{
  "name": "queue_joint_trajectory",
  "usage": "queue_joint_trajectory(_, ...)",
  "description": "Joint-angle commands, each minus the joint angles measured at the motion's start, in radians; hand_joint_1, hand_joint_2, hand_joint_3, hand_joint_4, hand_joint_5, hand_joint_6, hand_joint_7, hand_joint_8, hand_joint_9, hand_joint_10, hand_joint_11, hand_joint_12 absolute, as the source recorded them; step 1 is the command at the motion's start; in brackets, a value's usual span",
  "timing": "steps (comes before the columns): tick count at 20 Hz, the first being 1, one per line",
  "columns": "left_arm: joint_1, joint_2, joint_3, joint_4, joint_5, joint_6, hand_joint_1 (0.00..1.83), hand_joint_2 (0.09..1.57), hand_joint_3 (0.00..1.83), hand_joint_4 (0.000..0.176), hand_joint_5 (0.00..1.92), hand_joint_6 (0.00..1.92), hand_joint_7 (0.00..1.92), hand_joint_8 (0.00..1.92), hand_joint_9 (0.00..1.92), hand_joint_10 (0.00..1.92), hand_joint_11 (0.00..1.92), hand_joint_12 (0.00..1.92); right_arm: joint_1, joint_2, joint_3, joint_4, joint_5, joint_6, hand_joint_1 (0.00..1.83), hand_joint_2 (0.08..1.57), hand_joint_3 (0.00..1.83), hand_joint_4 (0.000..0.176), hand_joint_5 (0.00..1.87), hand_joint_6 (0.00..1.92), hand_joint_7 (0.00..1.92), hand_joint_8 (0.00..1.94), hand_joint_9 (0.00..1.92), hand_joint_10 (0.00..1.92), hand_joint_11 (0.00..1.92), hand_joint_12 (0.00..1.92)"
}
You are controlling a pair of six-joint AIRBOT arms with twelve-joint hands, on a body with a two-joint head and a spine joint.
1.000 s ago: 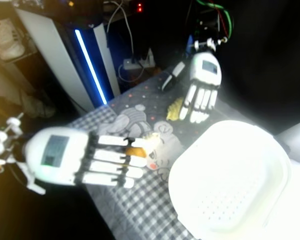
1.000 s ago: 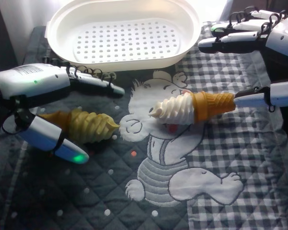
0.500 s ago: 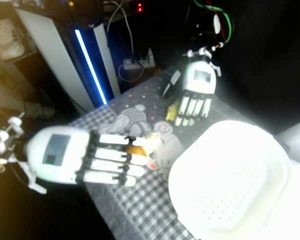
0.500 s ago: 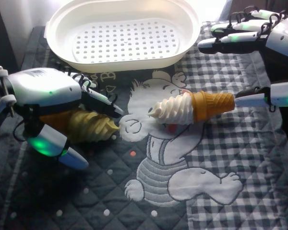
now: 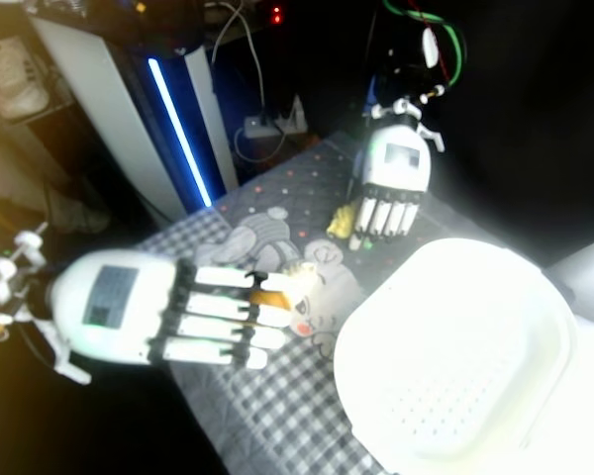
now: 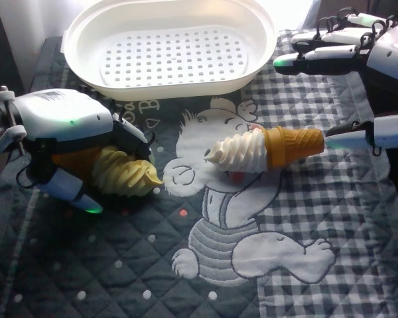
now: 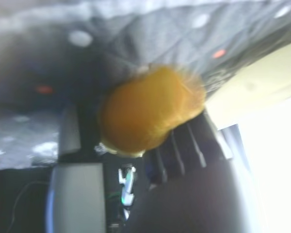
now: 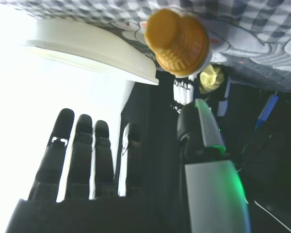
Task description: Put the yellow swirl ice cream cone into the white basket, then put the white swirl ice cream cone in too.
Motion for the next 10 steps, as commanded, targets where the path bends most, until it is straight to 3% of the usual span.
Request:
queue_joint_trajectory(1, -0.014, 0.0, 0.003, -0.029, -0.037, 0.036, 1.22, 1.21, 0.0, 0.0, 0.8, 1.09, 0.81, 1.44, 0.76, 1.32, 0.79, 1.48, 0.009, 0.0, 0.003, 0.04, 0.108, 0.01, 0.88, 1.05, 0.0, 0.164, 0.32, 0.0, 0.2, 0.0, 0.25, 0.0, 0.0, 0.93)
queue_joint_trajectory(2, -0.025, 0.006, 0.003, -0.064, -0.04, 0.076, 1.21, 1.22, 0.0, 0.0, 0.84, 1.07, 0.74, 1.55, 0.72, 1.47, 0.75, 1.64, 0.009, 0.0, 0.003, 0.04, 0.108, 0.012, 0.89, 1.05, 0.0, 0.153, 0.33, 0.0, 0.21, 0.0, 0.26, 0.0, 0.0, 0.95)
queue_joint_trajectory(3, -0.034, 0.012, 0.002, -0.094, -0.045, 0.103, 1.29, 1.27, 0.01, 0.0, 0.72, 1.29, 0.67, 1.58, 0.69, 1.75, 0.8, 1.86, 0.009, 0.0, 0.003, 0.039, 0.108, 0.015, 0.89, 1.05, 0.0, 0.161, 0.32, 0.0, 0.2, 0.0, 0.25, 0.0, 0.0, 0.95)
queue_joint_trajectory(4, -0.047, 0.022, 0.002, -0.117, -0.054, 0.12, 1.54, 1.2, 0.0, 0.0, 0.68, 1.66, 0.59, 1.85, 0.79, 1.89, 0.95, 1.91, 0.009, 0.0, 0.003, 0.039, 0.108, 0.016, 0.9, 1.05, 0.0, 0.149, 0.33, 0.0, 0.22, 0.01, 0.25, 0.0, 0.0, 0.95)
queue_joint_trajectory(5, -0.061, 0.033, 0.003, -0.129, -0.064, 0.125, 1.62, 1.19, 0.0, 0.0, 0.69, 1.77, 0.62, 1.91, 0.87, 1.91, 1.03, 1.92, 0.009, 0.0, 0.003, 0.039, 0.108, 0.016, 0.9, 1.04, 0.0, 0.156, 0.33, 0.0, 0.23, 0.0, 0.27, 0.0, 0.0, 1.0)
queue_joint_trajectory(6, -0.078, 0.042, 0.004, -0.136, -0.075, 0.126, 1.46, 1.29, 0.01, 0.0, 0.7, 1.73, 0.6, 1.92, 0.82, 1.92, 0.95, 1.92, 0.009, 0.0, 0.003, 0.039, 0.108, 0.016, 0.88, 1.05, 0.0, 0.152, 0.33, 0.0, 0.23, 0.0, 0.27, 0.0, 0.0, 1.02)
queue_joint_trajectory(7, -0.098, 0.051, 0.004, -0.139, -0.088, 0.127, 1.5, 1.22, 0.0, 0.0, 0.68, 1.78, 0.57, 1.92, 0.78, 1.92, 0.89, 1.87, 0.009, 0.0, 0.003, 0.039, 0.108, 0.016, 0.88, 1.05, 0.0, 0.167, 0.33, 0.0, 0.22, 0.0, 0.24, 0.0, 0.0, 0.94)
queue_joint_trajectory(8, -0.127, 0.061, 0.003, -0.144, -0.117, 0.127, 1.44, 1.28, 0.01, 0.0, 0.64, 1.7, 0.56, 1.87, 0.72, 1.92, 0.81, 1.91, 0.009, 0.0, 0.003, 0.039, 0.108, 0.016, 0.89, 1.05, 0.0, 0.162, 0.33, 0.0, 0.21, 0.0, 0.24, 0.0, 0.0, 0.93)
queue_joint_trajectory(9, -0.149, 0.067, 0.001, -0.147, -0.143, 0.127, 1.37, 1.36, 0.01, 0.0, 0.65, 1.5, 0.58, 1.81, 0.73, 1.92, 0.82, 1.92, 0.009, -0.001, 0.003, 0.039, 0.108, 0.016, 0.91, 1.05, 0.0, 0.156, 0.33, 0.0, 0.21, 0.0, 0.23, 0.0, 0.0, 0.92)
queue_joint_trajectory(10, -0.176, 0.073, -0.001, -0.147, -0.168, 0.127, 1.22, 1.27, 0.0, 0.0, 0.76, 1.24, 0.7, 1.62, 0.79, 1.67, 0.81, 1.7, 0.009, -0.001, 0.003, 0.039, 0.108, 0.016, 0.96, 1.04, 0.0, 0.156, 0.34, 0.0, 0.21, 0.0, 0.22, 0.0, 0.0, 0.88)
